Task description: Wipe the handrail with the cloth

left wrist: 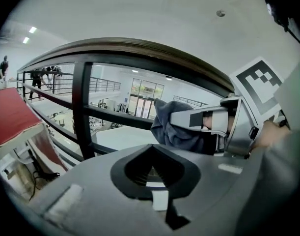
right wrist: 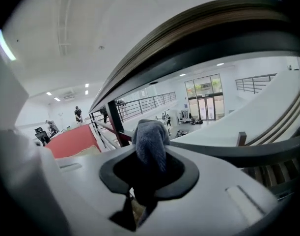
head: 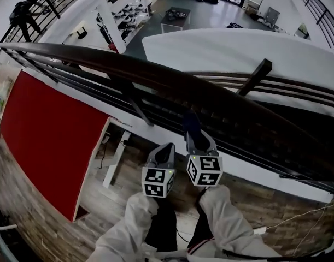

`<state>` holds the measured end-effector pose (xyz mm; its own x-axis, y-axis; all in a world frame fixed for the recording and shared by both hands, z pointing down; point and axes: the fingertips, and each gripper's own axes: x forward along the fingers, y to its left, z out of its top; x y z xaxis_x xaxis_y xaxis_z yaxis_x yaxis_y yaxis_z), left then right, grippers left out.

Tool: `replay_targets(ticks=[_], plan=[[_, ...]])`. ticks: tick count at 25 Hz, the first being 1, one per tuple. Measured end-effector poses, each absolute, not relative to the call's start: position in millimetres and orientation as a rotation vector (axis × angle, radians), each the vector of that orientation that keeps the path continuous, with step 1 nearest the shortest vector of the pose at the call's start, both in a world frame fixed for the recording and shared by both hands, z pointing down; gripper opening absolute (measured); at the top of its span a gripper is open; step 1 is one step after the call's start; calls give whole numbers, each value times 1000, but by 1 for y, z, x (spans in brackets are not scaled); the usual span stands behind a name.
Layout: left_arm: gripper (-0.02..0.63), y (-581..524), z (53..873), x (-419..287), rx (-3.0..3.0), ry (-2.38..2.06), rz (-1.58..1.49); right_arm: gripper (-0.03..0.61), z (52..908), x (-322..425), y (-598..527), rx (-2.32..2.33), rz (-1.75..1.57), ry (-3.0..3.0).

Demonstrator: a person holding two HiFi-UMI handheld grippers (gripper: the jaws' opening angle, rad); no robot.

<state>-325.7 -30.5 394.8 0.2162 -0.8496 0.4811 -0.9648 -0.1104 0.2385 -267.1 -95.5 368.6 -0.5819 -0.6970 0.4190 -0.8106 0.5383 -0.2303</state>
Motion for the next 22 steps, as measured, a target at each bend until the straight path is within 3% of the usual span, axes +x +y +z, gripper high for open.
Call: replay_targets(ticks=[10, 22], plan=[[3, -18, 425, -479, 1886, -1756, 313, 74, 422, -430, -96, 1107, 622, -2488], [3, -59, 508, -535, 1915, -1728, 313, 74, 536, -497, -141, 1127, 679, -2386]])
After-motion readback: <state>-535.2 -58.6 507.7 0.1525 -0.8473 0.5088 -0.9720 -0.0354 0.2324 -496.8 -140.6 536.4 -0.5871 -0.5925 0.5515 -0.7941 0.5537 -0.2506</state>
